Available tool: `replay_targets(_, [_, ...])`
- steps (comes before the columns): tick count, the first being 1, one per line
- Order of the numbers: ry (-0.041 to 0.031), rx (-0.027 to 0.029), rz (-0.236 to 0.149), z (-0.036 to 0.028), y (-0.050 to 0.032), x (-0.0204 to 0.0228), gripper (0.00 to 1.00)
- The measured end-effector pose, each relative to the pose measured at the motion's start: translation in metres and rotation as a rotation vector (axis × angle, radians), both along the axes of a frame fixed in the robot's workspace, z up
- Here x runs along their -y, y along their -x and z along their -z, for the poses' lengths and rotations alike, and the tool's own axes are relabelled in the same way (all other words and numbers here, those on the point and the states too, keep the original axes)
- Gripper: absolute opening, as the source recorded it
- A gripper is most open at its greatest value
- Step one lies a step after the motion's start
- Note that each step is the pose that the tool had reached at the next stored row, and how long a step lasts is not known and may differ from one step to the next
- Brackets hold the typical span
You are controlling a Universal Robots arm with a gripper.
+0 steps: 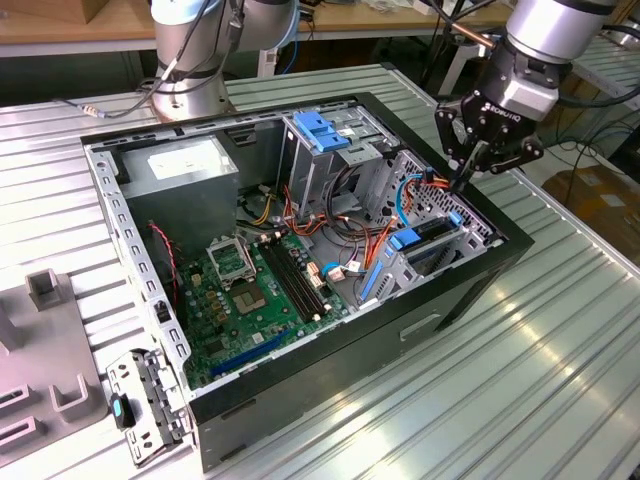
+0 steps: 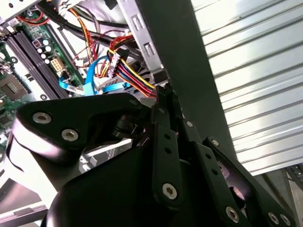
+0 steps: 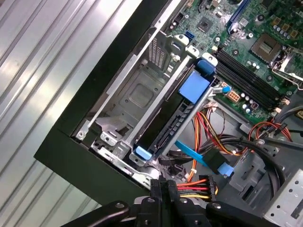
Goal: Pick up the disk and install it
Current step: 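Insert the first disk wire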
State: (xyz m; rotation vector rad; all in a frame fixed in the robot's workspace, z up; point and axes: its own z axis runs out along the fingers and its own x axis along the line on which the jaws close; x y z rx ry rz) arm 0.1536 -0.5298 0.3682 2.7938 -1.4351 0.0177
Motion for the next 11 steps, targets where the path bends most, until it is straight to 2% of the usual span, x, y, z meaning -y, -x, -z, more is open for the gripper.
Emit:
replay_targets(3, [0.0000,0.0000,0.007,0.0001,0.0049,0.0000,0.16])
replay_targets(5, [0.0001,0.0000,0.031,0.0003,0.0050,0.0000,0.16])
replay_targets(6, [0.0001,0.0000,0.077,0.0008,0.0050,0.0000,0.16])
replay_targets(7, [0.0000,-0.0001,0.101,0.0011,0.0050,0.0000,0.16])
replay_targets(11, [0.0000,0.0000,0.157,0.0015,0.0050,0.0000,0.16])
